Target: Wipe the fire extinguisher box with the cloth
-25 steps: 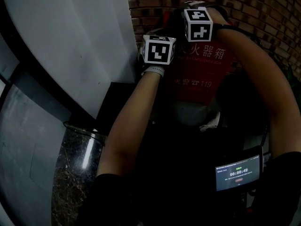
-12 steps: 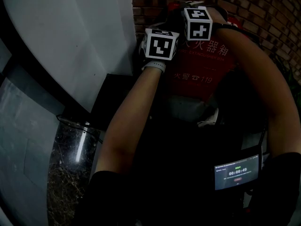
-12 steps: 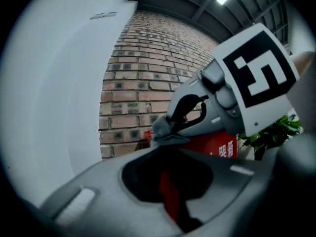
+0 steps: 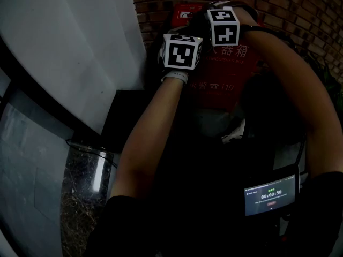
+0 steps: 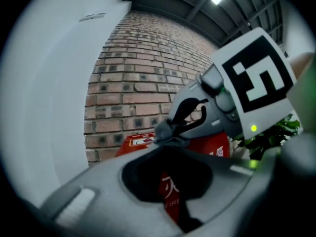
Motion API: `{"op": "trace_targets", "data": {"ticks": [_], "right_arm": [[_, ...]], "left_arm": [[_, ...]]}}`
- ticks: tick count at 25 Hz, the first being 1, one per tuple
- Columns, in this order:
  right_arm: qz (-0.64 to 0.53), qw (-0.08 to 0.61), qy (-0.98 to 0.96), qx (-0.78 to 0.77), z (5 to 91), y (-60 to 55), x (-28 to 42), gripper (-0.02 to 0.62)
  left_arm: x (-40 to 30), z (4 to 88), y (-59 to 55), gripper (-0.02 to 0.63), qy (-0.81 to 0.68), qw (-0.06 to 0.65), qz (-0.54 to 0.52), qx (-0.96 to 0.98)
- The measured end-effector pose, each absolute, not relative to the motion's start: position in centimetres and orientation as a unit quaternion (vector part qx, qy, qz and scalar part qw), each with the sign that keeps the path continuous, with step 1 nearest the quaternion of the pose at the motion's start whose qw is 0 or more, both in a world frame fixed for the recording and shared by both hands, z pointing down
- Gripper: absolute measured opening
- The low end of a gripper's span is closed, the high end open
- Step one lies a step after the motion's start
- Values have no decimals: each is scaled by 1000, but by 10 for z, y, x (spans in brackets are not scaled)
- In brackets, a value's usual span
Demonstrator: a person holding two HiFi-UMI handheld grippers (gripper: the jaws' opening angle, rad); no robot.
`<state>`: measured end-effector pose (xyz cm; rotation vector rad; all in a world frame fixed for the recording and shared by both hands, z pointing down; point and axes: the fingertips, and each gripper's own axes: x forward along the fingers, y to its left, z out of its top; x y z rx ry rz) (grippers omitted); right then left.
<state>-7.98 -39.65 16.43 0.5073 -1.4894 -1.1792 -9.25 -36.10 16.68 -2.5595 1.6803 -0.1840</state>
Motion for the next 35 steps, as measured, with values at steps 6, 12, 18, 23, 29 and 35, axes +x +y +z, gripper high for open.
{"op": "trace_targets", "data": {"ticks": [6, 12, 18, 23, 29, 35], "right_arm": [[-483, 561, -629, 237, 164, -395, -19, 32], [-467, 570, -625, 258, 162, -391, 47, 32], [-454, 568, -625, 284, 162, -388, 99, 32], [-446, 575, -619, 296, 161, -386, 140, 32], [-415, 570, -629, 327, 162, -379, 184, 34], [-415, 463, -687, 377, 129, -349, 154, 34]], "left_arm": [[-44, 165, -357, 2, 529, 44, -68, -845], [13, 162, -349, 2, 508, 50, -79, -856], [65, 160, -344, 2, 487, 58, -88, -867], [108, 156, -339, 2, 474, 65, -89, -874], [134, 159, -330, 2, 462, 74, -88, -880], [120, 153, -320, 2, 460, 89, -77, -880]]}}
